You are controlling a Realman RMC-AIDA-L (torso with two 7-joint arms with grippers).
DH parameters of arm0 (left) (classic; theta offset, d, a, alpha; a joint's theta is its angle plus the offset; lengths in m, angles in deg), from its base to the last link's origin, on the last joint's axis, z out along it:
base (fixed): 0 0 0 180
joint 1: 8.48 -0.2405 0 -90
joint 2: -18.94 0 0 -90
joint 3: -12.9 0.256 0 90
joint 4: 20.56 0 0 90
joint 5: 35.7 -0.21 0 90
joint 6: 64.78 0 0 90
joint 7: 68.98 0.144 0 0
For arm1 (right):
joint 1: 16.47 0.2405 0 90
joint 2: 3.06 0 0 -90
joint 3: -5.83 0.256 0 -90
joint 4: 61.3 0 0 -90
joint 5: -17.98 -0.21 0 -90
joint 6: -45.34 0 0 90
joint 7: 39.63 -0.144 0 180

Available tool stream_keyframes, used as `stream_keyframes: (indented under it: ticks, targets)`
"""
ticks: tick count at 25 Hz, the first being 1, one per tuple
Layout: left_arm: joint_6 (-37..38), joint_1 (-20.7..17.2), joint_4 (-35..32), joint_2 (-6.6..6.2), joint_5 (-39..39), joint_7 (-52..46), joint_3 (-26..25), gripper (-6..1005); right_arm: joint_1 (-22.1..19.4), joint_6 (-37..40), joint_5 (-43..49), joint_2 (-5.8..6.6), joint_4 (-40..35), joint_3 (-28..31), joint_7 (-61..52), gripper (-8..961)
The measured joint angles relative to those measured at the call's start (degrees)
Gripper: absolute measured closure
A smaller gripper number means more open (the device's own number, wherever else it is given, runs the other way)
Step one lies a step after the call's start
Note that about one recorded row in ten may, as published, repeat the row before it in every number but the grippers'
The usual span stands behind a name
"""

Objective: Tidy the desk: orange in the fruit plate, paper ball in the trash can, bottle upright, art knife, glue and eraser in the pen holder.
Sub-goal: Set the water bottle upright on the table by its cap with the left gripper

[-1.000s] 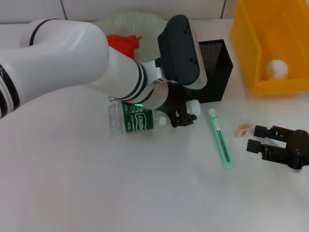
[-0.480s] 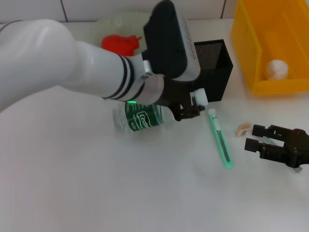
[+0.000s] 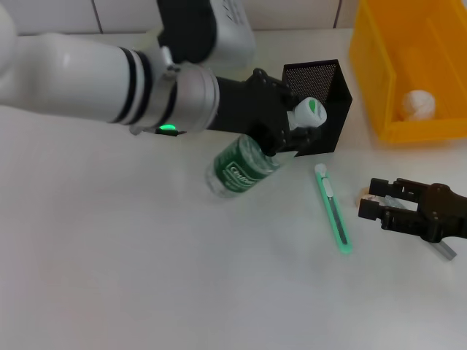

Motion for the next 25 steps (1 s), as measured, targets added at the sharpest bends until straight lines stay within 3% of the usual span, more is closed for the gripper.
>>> stream_keyframes:
  ticks: [5,12,25]
  targets:
    - [10.51,1.30,4.18,-0.12,11.00,7.48,-11.18,559,0.18,0.00,0.00,0.00,0.00,0.00,-0.02,233]
    - [20.30,2.53,10.71,-0.19,19.24,14.16,-20.93,559,0.67,-0.11,0.00,0.00,-0.02,0.00,-0.04,233]
    - [28.06,0.15,20.12,-0.33,28.53,26.70,-29.16,558,1.54,-0.82,0.00,-0.07,0.68,0.00,-0.04,232]
